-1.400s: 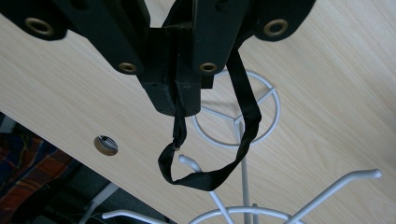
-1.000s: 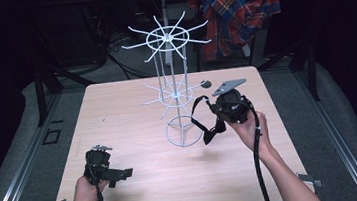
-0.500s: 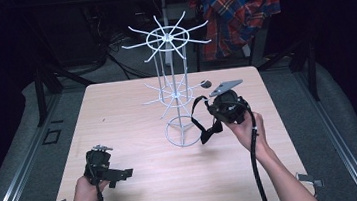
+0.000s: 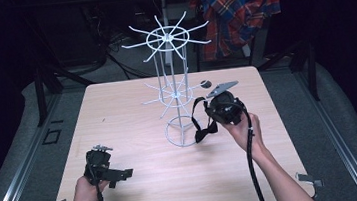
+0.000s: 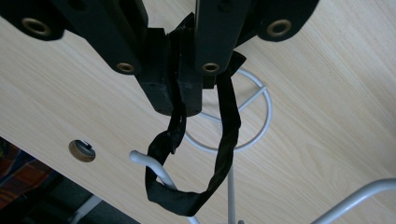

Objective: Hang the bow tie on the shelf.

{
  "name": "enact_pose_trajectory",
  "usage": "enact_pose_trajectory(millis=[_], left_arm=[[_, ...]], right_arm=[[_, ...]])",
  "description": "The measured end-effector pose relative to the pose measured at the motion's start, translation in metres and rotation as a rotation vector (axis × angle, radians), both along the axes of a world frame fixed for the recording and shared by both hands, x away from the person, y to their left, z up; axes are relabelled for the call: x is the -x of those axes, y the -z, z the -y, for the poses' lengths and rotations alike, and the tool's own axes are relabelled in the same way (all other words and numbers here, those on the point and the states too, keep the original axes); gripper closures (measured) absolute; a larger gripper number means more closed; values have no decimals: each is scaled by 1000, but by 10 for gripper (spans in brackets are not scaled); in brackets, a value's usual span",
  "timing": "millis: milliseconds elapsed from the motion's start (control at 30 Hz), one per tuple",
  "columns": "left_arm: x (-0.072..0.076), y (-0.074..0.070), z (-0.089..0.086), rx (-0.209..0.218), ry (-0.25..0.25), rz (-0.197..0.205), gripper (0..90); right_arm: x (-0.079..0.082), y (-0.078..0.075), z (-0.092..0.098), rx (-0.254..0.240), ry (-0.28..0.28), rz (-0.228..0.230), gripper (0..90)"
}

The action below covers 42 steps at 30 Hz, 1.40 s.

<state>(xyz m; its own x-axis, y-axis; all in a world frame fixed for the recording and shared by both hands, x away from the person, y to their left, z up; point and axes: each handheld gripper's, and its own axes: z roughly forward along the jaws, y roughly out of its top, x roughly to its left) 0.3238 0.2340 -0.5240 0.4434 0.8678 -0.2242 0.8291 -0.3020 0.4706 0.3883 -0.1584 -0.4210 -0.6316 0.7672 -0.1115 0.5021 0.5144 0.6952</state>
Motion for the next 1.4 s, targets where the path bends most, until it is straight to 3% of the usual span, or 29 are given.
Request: enact_pose_trajectory(millis=[200, 467, 733, 1067, 1400], left_arm=[[0, 0, 0, 2, 1, -4, 6], [0, 1, 0, 1, 7, -6, 6], [0, 1, 1, 1, 9, -7, 6], [0, 1, 0, 1, 8, -7, 6], [0, 1, 1, -1, 8, -6, 6]], right_arm=[[-2, 2, 0, 3, -7, -12, 842], [-1, 1, 0, 0, -12, -21, 773], [4, -2, 3, 5, -28, -26, 580], [10, -6, 12, -4, -14, -42, 393], [24, -10, 27, 18, -25, -58, 219]])
